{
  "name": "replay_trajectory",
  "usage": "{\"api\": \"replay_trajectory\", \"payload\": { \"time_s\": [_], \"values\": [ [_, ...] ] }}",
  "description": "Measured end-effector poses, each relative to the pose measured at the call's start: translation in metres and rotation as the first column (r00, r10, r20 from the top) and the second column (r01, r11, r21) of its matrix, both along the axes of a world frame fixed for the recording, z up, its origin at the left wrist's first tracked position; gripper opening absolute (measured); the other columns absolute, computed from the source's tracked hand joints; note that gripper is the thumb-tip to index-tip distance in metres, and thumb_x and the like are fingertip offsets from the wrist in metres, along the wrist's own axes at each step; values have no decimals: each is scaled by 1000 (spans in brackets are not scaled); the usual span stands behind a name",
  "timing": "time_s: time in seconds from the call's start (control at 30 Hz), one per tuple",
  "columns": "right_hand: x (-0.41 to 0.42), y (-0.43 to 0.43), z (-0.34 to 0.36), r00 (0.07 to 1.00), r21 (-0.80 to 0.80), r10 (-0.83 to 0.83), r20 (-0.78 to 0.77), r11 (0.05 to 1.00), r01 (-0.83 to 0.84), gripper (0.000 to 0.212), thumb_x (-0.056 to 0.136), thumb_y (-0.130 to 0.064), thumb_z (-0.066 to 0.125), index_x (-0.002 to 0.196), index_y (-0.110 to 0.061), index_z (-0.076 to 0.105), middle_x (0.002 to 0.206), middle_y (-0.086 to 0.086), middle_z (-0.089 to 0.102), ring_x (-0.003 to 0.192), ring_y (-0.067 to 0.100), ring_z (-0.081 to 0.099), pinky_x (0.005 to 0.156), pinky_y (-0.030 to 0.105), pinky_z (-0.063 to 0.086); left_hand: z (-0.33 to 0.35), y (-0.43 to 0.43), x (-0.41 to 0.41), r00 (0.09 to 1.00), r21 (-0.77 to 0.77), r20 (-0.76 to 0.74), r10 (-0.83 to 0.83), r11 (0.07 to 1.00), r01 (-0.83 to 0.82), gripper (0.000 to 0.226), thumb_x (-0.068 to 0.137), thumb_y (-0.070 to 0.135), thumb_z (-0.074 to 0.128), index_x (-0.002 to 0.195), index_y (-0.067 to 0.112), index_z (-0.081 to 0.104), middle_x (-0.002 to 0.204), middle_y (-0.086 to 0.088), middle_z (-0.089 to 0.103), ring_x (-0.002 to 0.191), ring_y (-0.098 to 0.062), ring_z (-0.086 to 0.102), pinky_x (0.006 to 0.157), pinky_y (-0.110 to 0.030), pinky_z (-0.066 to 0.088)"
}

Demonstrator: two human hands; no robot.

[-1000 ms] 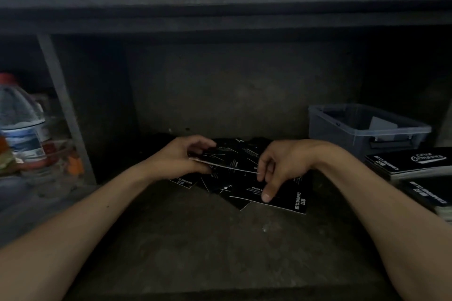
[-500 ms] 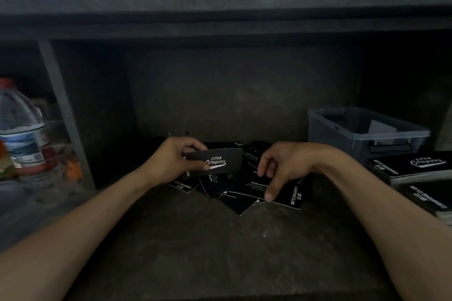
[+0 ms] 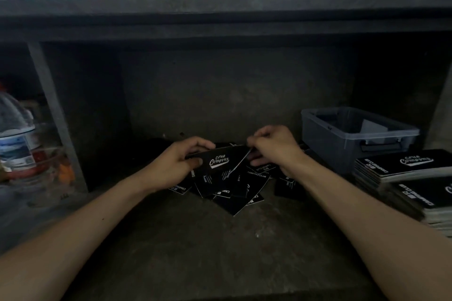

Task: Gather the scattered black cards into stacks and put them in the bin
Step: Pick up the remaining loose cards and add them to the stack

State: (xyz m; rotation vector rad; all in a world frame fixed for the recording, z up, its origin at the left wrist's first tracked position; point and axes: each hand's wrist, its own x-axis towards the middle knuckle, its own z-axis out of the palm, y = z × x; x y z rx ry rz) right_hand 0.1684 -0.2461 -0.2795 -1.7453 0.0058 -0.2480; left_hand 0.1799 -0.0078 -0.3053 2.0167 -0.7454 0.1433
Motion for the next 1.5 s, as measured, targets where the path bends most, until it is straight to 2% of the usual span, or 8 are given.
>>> {"api": "replay_trajectory", "payload": {
  "time_s": [0.17, 0.27, 0.37, 0.5, 0.77, 0.93, 1.2, 1.5],
  "values": [
    [0, 11, -6, 944, 285, 298, -145, 926, -248, 20, 97, -11, 57, 115, -3, 56, 101, 21, 66, 80, 29, 74, 57, 31, 58, -2, -5, -6, 999, -6, -32, -36, 999, 36, 36, 90, 44, 67, 123, 31, 66, 116, 11, 72, 108, -2, 67, 88, -13, 51],
    [3, -1, -1, 915, 376, 384, -124, 872, -314, 25, 96, -1, 50, 120, -6, 56, 102, 19, 72, 88, 31, 73, 63, 33, 60, -6, -6, -5, 997, -2, 76, 25, 1000, -25, 39, 85, 19, 79, 120, 27, 64, 111, 5, 74, 101, -8, 71, 83, -20, 57],
    [14, -18, -5, 999, -166, 53, -2, 985, -52, 26, 91, -14, 63, 116, -10, 62, 87, 2, 74, 84, 20, 72, 66, 26, 55, -3, 0, -1, 984, -46, 98, 149, 988, -145, 45, 89, -3, 69, 115, 33, 62, 106, 3, 74, 96, -12, 73, 69, -21, 58],
    [15, -29, -16, 999, -810, -33, 2, 587, 21, 37, 76, -49, 77, 103, -24, 72, 91, -8, 66, 95, 14, 64, 78, 25, 48, 1, 10, 5, 972, -69, 59, 226, 973, -221, 51, 86, -14, 61, 107, 33, 64, 96, 4, 77, 93, -12, 73, 75, -20, 59],
    [4, -22, 2, 949, -797, 248, -194, 524, -300, 25, 83, -41, 72, 67, -22, 73, 63, -12, 70, 59, 0, 64, 56, 13, 45, -1, 9, 5, 967, -25, 120, 224, 975, -223, 45, 88, -9, 65, 106, 32, 71, 103, 8, 76, 99, -1, 70, 88, -19, 55],
    [2, -23, 3, 928, -852, 297, -226, 402, -337, 55, 84, 4, 48, 123, -31, 64, 137, -5, 54, 110, 9, 56, 82, 15, 47, -2, 8, 5, 971, -4, 132, 199, 980, -200, 46, 89, -10, 63, 111, 30, 70, 104, 5, 77, 99, -3, 71, 88, -16, 55],
    [5, -40, 9, 933, -886, 217, -287, 312, -345, 39, 77, -28, 78, 114, -37, 69, 85, -22, 56, 80, -1, 54, 65, 13, 38, -1, 8, 3, 978, -14, 101, 182, 983, -181, 44, 92, -7, 62, 118, 28, 68, 110, 5, 75, 104, -3, 69, 88, -18, 56],
    [-5, -48, 21, 863, -798, 259, -434, 335, -501, 53, 67, -39, 85, 116, -45, 64, 128, -18, 51, 121, 8, 46, 96, 27, 42, -1, 2, -1, 991, -61, 67, 112, 992, -108, 41, 92, -8, 63, 122, 20, 67, 115, 8, 73, 108, -1, 68, 87, -15, 54]
  ]
}}
